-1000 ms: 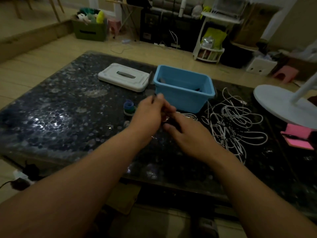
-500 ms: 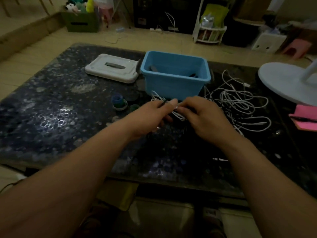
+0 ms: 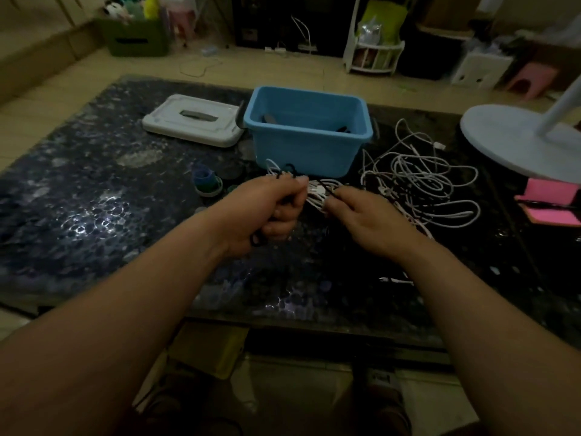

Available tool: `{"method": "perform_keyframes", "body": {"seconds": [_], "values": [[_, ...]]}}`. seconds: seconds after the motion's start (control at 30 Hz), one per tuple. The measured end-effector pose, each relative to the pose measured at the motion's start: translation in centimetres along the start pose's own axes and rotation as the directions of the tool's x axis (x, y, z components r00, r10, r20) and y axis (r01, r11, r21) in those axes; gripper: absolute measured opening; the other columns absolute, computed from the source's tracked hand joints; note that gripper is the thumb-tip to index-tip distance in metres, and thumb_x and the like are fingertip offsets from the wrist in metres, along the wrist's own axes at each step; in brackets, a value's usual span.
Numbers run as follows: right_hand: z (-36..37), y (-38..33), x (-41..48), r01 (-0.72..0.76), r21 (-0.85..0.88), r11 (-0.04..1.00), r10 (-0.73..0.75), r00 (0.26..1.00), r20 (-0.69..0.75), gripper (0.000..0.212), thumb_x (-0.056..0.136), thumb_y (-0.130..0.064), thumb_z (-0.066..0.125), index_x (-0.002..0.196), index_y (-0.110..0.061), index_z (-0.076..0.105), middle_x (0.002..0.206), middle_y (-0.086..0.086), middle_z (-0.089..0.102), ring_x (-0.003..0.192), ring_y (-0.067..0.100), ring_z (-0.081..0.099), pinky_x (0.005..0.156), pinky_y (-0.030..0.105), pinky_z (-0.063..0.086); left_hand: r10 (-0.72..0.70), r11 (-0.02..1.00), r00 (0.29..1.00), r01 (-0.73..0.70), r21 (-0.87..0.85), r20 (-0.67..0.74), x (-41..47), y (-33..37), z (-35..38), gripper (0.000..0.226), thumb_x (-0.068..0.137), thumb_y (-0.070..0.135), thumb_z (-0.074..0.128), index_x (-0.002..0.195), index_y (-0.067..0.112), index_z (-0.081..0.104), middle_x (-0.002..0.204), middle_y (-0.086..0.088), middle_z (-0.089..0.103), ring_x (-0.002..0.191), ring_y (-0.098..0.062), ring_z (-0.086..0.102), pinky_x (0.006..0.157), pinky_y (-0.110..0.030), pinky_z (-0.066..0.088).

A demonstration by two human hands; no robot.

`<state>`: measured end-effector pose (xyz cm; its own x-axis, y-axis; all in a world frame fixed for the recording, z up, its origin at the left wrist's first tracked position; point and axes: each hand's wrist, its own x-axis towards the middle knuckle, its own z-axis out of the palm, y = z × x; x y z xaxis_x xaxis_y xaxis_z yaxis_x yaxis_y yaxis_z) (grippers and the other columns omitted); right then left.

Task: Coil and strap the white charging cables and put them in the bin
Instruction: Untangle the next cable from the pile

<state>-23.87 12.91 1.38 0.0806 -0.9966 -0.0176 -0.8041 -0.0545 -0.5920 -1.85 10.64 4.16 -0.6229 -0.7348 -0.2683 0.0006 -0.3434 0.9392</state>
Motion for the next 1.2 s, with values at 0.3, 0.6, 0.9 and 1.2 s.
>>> {"method": "perform_keyframes", "body": {"seconds": [0.3, 0.6, 0.9, 1.2], "values": [[-4.0, -2.0, -0.1, 0.171, -0.242, 0.955, -0.285, 0.750, -0.597, 0.025, 0.108, -0.032, 0.053, 0.107, -0.015, 0.072, 0.098, 0.005, 0.074, 0.086, 0.025, 0.066, 0.075, 0.034, 0.043, 0.125, 0.992, 0.982, -0.118, 0.055, -0.145, 0.6, 0.2, 1.4, 0.047, 0.111, 0.046, 0.040, 0.077, 0.016, 0.048, 0.062, -0.005, 0.022, 0.047, -0.017, 0.020, 0.045, -0.029, 0.016], [-3.4, -3.0, -1.3, 0.153, -0.100, 0.983, -0.182, 0.844, -0.505, 0.027, 0.109, -0.038, 0.052, 0.102, -0.018, 0.069, 0.086, -0.004, 0.067, 0.075, 0.015, 0.059, 0.065, 0.031, 0.041, 0.182, 0.983, 0.914, -0.169, 0.067, -0.362, 0.9, -0.1, 1.0, 0.050, 0.111, 0.050, 0.040, 0.087, 0.010, 0.056, 0.059, -0.002, 0.032, 0.050, -0.018, 0.031, 0.043, -0.025, 0.030], [1.1, -6.8, -1.6, 0.091, -0.352, 0.932, -0.133, 0.986, -0.098, 0.044, 0.112, -0.047, 0.025, 0.116, -0.024, 0.063, 0.103, 0.003, 0.073, 0.087, 0.029, 0.067, 0.071, 0.043, 0.051, 0.194, 0.981, 0.927, -0.194, 0.032, -0.322, 1.2, -0.9, 3.1, 0.033, 0.103, 0.047, 0.059, 0.111, 0.019, 0.074, 0.092, 0.004, 0.080, 0.083, -0.011, 0.075, 0.066, -0.022, 0.057], [2.1, -5.1, -3.5, 0.113, -0.335, 0.936, -0.105, 0.994, 0.044, 0.029, 0.108, -0.045, 0.046, 0.124, -0.023, 0.058, 0.112, 0.008, 0.073, 0.098, 0.033, 0.068, 0.081, 0.044, 0.055, 0.047, 0.944, 0.852, -0.208, -0.255, -0.522, 2.3, -0.6, 2.6, 0.042, 0.111, 0.042, 0.045, 0.085, 0.013, 0.060, 0.067, -0.004, 0.061, 0.061, -0.016, 0.062, 0.074, -0.036, 0.053]]}}
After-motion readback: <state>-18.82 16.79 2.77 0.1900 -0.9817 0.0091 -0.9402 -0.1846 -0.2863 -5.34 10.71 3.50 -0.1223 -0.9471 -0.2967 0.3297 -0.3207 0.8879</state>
